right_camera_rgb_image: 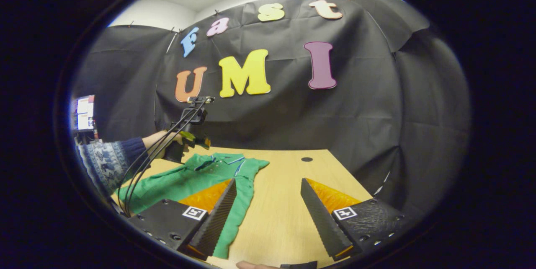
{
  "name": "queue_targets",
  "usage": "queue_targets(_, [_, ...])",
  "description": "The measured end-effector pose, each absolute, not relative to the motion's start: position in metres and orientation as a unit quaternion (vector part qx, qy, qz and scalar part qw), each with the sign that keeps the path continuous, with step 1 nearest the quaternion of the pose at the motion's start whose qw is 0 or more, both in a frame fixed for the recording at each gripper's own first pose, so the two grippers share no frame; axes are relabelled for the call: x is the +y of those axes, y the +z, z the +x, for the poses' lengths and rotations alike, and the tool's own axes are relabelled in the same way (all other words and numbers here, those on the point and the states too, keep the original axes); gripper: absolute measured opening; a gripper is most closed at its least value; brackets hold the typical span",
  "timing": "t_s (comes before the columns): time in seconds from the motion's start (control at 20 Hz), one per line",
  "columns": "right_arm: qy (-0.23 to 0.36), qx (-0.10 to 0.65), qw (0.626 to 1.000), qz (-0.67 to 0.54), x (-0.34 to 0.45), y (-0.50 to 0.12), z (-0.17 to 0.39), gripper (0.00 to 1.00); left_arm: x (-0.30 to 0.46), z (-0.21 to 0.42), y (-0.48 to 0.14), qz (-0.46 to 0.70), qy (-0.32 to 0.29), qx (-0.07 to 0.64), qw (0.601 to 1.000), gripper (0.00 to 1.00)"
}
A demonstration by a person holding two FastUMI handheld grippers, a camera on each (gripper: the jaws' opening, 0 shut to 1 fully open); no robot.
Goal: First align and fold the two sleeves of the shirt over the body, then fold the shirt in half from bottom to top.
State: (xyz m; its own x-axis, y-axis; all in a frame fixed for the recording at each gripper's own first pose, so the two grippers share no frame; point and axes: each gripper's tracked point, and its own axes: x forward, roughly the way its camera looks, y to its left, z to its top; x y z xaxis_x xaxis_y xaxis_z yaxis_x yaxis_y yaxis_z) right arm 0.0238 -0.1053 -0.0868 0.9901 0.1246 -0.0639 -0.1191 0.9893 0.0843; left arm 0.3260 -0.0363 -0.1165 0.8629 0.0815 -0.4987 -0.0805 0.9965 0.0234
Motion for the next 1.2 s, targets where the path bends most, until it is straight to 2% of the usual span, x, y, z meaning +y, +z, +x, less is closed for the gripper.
queue_targets(0.05, [0.056,0.036,0.997,0.040,-0.106,-0.088,0.022,0.91,-0.041,0.323,-0.110,0.003,0.044,0.253,0.967,1.00])
queue_targets(0.25, [0.057,0.039,0.997,0.047,-0.098,-0.085,0.017,0.93,-0.050,0.292,-0.080,-0.025,0.031,0.235,0.971,1.00])
queue_targets(0.45, [0.061,0.024,0.997,0.035,-0.084,-0.071,0.009,0.94,-0.050,0.243,-0.038,-0.043,-0.007,0.180,0.983,1.00])
queue_targets(0.7, [0.058,-0.007,0.998,0.038,-0.070,-0.047,-0.004,0.93,-0.012,0.158,-0.010,-0.036,0.001,0.100,0.994,1.00])
queue_targets(0.85, [0.058,-0.002,0.998,0.032,-0.059,-0.049,-0.008,0.93,-0.002,0.104,-0.014,-0.044,-0.019,0.074,0.996,1.00])
queue_targets(1.0, [0.068,0.014,0.997,0.042,-0.046,-0.053,-0.015,0.92,0.026,0.056,-0.022,-0.017,0.005,0.053,0.998,1.00])
queue_targets(1.2, [0.060,0.036,0.996,0.053,-0.039,-0.069,-0.027,0.93,0.046,0.007,-0.055,-0.018,0.015,0.063,0.998,1.00])
